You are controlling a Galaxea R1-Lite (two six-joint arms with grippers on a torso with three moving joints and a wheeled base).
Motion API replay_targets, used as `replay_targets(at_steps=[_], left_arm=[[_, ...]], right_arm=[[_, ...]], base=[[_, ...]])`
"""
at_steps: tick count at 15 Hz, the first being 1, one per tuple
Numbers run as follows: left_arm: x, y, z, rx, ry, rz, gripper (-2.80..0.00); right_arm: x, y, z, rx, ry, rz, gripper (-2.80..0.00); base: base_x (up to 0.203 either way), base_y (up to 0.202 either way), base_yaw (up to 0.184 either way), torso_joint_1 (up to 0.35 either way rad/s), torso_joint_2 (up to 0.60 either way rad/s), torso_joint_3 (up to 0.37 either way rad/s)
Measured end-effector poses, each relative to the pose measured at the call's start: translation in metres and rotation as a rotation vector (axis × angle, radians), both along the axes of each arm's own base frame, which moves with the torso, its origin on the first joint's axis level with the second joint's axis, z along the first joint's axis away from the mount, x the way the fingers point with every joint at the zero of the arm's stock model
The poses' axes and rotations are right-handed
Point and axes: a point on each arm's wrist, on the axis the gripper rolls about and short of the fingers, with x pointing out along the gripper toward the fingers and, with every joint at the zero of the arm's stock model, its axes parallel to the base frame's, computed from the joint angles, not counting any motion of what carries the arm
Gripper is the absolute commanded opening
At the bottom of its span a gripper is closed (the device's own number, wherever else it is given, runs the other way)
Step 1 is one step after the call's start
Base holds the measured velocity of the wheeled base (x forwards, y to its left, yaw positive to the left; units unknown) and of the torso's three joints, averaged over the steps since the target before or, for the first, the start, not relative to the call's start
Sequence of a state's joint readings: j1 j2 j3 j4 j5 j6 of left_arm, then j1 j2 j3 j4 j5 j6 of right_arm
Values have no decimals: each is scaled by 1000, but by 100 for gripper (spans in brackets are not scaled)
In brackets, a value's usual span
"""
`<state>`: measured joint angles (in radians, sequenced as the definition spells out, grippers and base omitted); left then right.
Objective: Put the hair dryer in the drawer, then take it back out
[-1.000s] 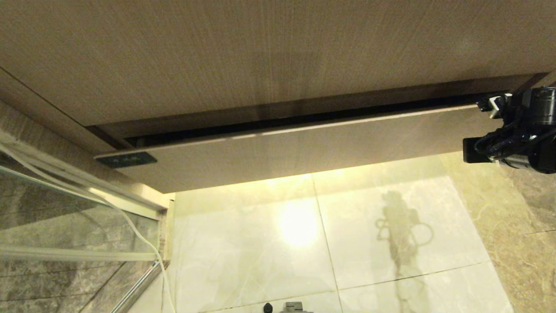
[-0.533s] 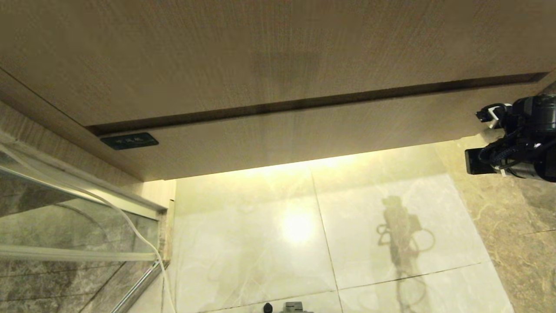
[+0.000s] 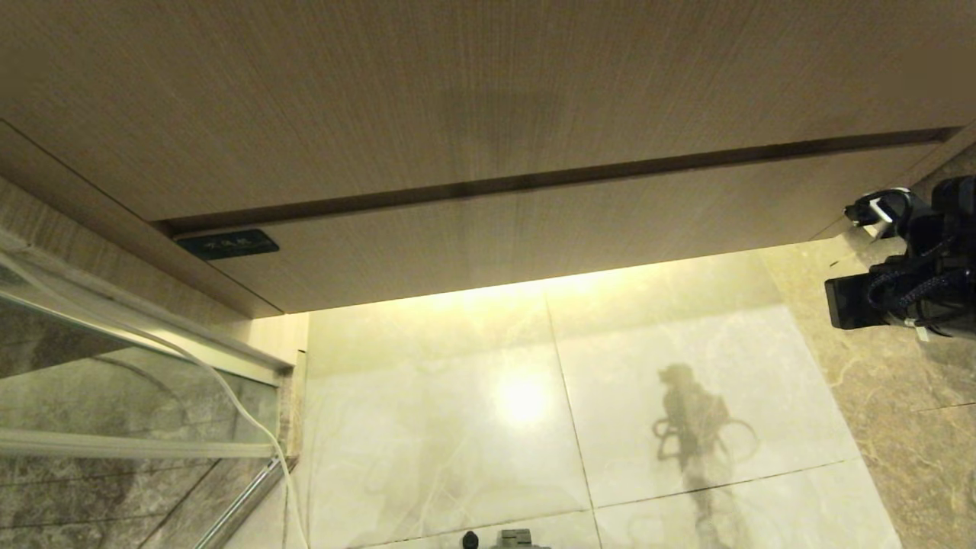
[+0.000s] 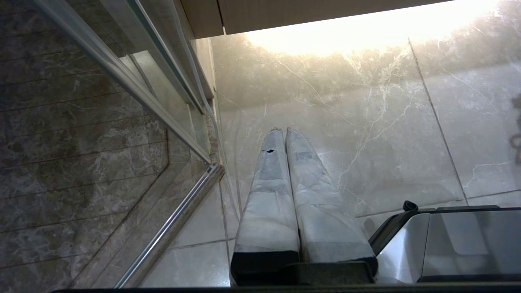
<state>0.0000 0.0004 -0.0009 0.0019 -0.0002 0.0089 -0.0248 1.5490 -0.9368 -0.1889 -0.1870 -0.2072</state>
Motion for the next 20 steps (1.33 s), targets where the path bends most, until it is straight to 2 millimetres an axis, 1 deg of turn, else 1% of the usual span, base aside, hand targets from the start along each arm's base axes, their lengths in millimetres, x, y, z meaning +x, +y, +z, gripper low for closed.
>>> replay_targets(at_steps=[2,4,7,9,11,13,16,18,20], left_arm=[[0,0,0,1,0,0,-280],[0,0,0,1,0,0,-280],[0,0,0,1,0,0,-280],[0,0,0,0,0,0,-280],[0,0,0,0,0,0,-280],[0,0,0,0,0,0,-280],[0,0,0,0,0,0,-280],[0,0,0,0,0,0,-280],[0,0,0,0,0,0,-280]], right_arm=[[-20,12,4,4,32,42,-280],[-42,18,4,9,90,65,-280],[-72,19,-4,15,118,77,-280],[-101,18,-13,18,118,87,-280],[-135,16,-28,31,110,114,-280],[-175,15,-45,62,73,178,-280],[-225,14,-87,112,19,273,-280],[-249,14,-111,148,-38,288,-280],[-267,13,-123,168,-114,276,-280]], base=[[0,0,0,0,0,0],[0,0,0,0,0,0],[0,0,0,0,0,0],[0,0,0,0,0,0],[0,0,0,0,0,0],[0,0,0,0,0,0],[0,0,0,0,0,0],[0,0,0,0,0,0],[0,0,0,0,0,0]])
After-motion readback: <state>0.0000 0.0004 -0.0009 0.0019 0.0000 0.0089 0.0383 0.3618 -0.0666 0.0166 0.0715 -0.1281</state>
